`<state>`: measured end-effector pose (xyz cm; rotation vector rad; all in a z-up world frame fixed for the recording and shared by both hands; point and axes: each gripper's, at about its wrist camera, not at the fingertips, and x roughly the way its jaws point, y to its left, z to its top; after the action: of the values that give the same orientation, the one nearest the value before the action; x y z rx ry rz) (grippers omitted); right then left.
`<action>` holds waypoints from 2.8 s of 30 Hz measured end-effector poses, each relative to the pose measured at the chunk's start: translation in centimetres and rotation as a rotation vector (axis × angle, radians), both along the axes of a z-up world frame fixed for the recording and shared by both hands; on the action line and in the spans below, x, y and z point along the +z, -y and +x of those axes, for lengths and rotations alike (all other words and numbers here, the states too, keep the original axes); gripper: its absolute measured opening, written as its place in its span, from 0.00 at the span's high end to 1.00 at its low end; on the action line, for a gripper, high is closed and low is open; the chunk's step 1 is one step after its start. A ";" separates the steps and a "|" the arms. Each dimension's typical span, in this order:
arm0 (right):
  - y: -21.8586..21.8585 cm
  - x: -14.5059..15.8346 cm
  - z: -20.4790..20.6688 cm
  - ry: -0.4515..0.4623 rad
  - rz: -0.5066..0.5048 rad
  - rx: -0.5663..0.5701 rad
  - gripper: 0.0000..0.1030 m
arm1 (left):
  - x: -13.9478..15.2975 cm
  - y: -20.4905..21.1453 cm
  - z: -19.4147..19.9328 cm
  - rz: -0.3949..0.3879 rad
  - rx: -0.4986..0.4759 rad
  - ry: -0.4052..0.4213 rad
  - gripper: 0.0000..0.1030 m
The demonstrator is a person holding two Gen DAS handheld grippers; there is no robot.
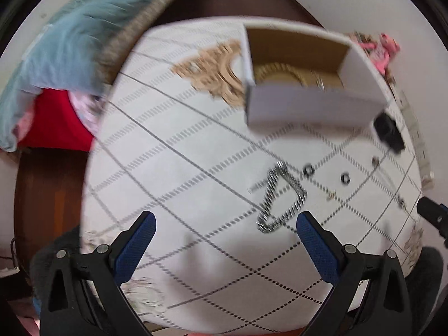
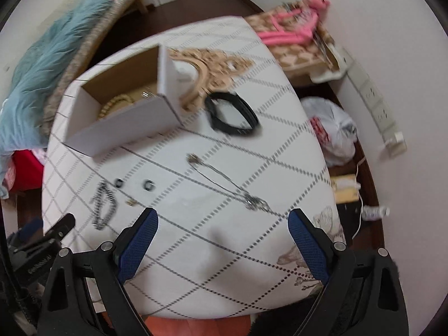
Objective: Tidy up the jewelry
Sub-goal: 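Lift out of the box and grasp a second silver necklace with the right gripper, then grasp the thick silver chain bracelet with the left gripper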
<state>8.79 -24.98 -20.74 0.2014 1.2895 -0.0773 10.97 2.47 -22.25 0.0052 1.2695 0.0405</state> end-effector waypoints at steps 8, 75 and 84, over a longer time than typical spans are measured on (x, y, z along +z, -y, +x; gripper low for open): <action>4.4 -2.6 -0.2 -0.028 0.004 -0.119 0.08 | -2.9 3.3 0.1 0.000 -0.099 -0.042 0.23; 0.2 0.9 -1.0 0.156 0.184 0.012 0.93 | 1.1 -1.3 1.6 -0.340 -0.036 0.018 0.90; 0.4 0.1 -0.8 0.137 0.183 -0.007 0.93 | -1.7 2.4 4.0 -0.213 -0.111 -0.002 0.39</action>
<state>7.99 -25.40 -20.64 0.3620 1.1596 0.0485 14.96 0.11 -23.91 -0.1077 1.2683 -0.1901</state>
